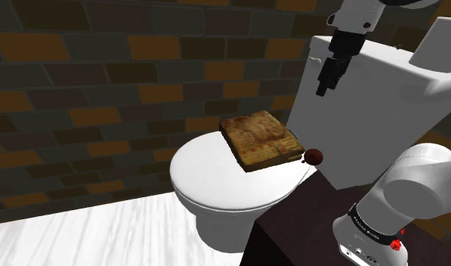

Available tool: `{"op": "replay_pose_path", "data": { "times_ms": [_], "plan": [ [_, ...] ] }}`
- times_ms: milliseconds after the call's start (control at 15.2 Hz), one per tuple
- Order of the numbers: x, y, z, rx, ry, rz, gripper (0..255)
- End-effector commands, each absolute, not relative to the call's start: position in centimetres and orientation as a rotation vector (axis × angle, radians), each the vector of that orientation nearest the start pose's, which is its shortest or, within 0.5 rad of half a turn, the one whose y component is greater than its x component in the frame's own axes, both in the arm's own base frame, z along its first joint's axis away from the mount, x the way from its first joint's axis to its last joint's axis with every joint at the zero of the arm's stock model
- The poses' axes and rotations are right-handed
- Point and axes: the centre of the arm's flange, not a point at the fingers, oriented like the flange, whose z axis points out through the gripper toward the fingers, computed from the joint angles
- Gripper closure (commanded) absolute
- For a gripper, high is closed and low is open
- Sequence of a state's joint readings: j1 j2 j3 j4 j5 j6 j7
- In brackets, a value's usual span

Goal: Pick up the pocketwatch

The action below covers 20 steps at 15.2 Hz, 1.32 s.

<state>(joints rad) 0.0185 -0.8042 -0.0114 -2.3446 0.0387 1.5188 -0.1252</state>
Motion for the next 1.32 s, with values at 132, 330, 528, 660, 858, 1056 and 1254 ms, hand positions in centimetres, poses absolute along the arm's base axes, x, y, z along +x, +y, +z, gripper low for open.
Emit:
{"op": "replay_pose_path", "data": {
  "times_ms": [132,330,528,660,858,1056,1254],
  "plan": [
    [29.9,0.6,57.1,-3.107,-0.319,0.064,0],
    [30.2,0.6,53.2,-3.132,-0.482,0.118,0],
    [30.4,0.4,49.3,-3.147,-0.649,0.173,0],
    [30.4,0.2,46.7,-3.151,-0.761,0.211,0],
    [30.5,-0.3,42.8,-3.148,-0.933,0.268,0],
    [30.5,-1.0,39.0,-3.135,-1.106,0.326,0],
    [30.5,-1.8,35.2,-3.109,-1.281,0.384,0]
  ]
}}
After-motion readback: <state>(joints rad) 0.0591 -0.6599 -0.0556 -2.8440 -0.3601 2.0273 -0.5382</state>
